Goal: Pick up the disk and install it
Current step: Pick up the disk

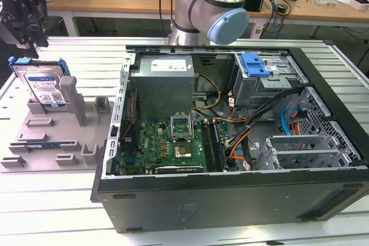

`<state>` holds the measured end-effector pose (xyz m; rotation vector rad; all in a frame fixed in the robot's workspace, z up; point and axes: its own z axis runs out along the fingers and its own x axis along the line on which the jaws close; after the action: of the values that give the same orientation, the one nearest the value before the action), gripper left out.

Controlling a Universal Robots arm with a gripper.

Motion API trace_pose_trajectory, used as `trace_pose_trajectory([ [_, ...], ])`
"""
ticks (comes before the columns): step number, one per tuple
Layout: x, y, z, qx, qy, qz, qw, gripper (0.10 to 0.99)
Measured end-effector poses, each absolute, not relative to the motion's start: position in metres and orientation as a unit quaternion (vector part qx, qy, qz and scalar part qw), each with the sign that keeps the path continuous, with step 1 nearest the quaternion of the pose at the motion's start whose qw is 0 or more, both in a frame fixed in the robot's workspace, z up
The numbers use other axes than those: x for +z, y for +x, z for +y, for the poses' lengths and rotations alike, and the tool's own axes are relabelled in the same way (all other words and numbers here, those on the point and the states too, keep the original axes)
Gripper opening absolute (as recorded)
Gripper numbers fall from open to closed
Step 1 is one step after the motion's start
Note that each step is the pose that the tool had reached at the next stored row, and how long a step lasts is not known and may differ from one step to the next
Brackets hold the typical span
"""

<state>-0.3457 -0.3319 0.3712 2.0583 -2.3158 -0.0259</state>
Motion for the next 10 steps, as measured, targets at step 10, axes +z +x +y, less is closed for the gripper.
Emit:
trace_pose_trajectory([
  [10, 0.3702, -0.3455, -0.3284, 0.002, 0.689, -0.725, 0.011, 0.482],
])
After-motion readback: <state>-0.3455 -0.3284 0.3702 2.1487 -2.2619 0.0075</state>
